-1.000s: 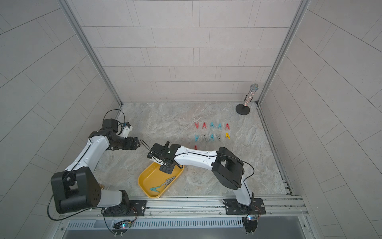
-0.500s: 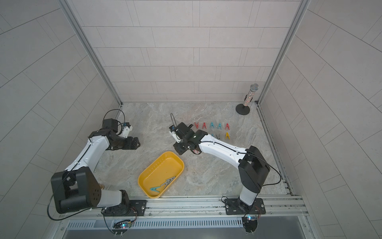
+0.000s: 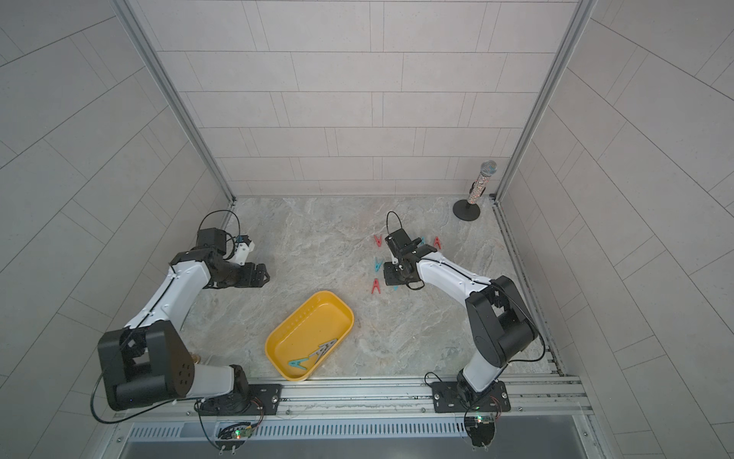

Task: Take the clothespins out of the storage box
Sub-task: Place the clothespin at the center of the board.

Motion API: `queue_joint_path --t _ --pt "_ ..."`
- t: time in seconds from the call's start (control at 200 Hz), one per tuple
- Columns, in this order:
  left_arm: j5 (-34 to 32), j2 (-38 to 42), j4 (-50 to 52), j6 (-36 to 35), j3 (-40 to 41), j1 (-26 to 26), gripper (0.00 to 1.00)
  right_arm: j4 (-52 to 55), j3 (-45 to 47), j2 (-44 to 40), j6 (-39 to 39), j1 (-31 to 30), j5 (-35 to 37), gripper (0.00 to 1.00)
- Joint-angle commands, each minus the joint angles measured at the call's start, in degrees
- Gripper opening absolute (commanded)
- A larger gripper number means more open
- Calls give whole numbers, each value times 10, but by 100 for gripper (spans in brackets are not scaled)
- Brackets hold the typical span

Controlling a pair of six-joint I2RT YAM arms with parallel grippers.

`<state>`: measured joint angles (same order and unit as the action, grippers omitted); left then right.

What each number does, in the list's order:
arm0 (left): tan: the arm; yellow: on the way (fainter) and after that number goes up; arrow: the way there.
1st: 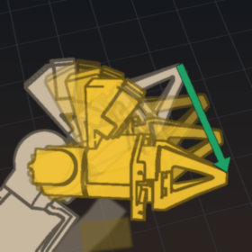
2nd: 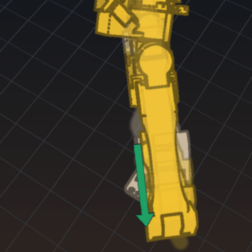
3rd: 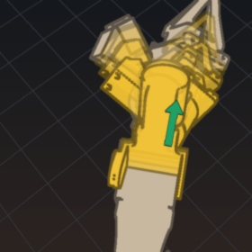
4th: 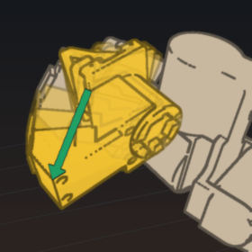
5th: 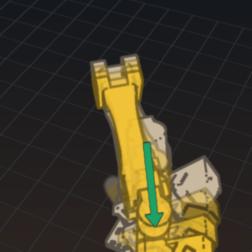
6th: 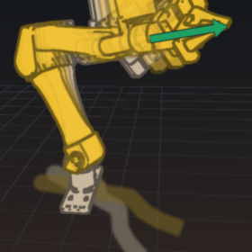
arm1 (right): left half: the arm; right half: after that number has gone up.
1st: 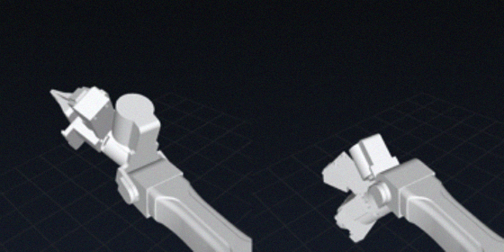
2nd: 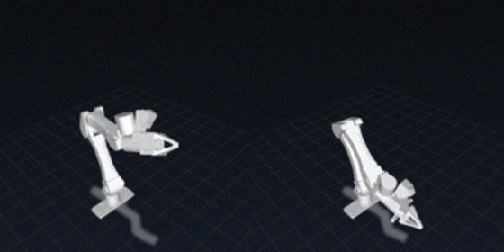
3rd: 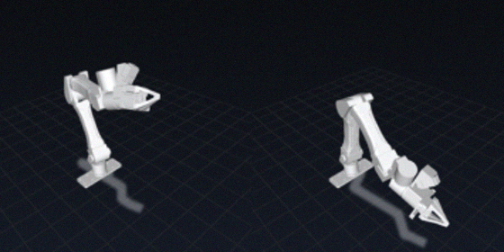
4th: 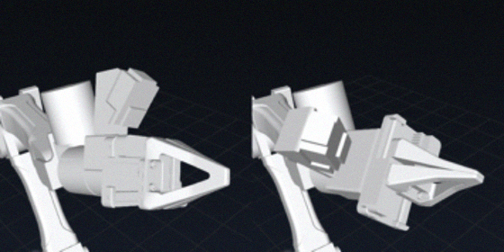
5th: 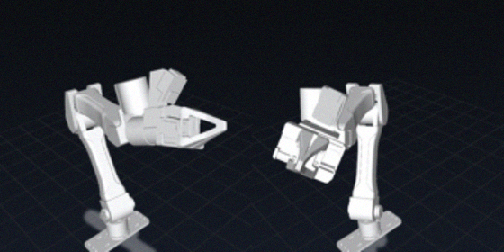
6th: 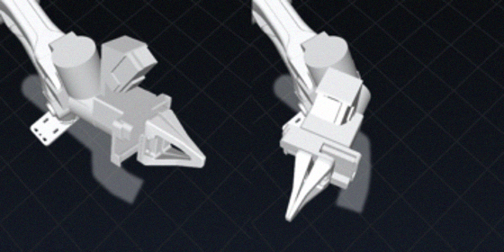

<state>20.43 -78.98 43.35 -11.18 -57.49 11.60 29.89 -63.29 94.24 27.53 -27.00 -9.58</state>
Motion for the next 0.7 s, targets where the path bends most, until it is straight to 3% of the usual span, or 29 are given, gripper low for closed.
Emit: queue_joint_path --t 0.0,0.695 --pt "1 7 4 0 2 -1 95 9 -4 29 13 4 -13 0" --pt "1 8 5 -1 1 -1 95 2 -56 126 7 4 -22 4"
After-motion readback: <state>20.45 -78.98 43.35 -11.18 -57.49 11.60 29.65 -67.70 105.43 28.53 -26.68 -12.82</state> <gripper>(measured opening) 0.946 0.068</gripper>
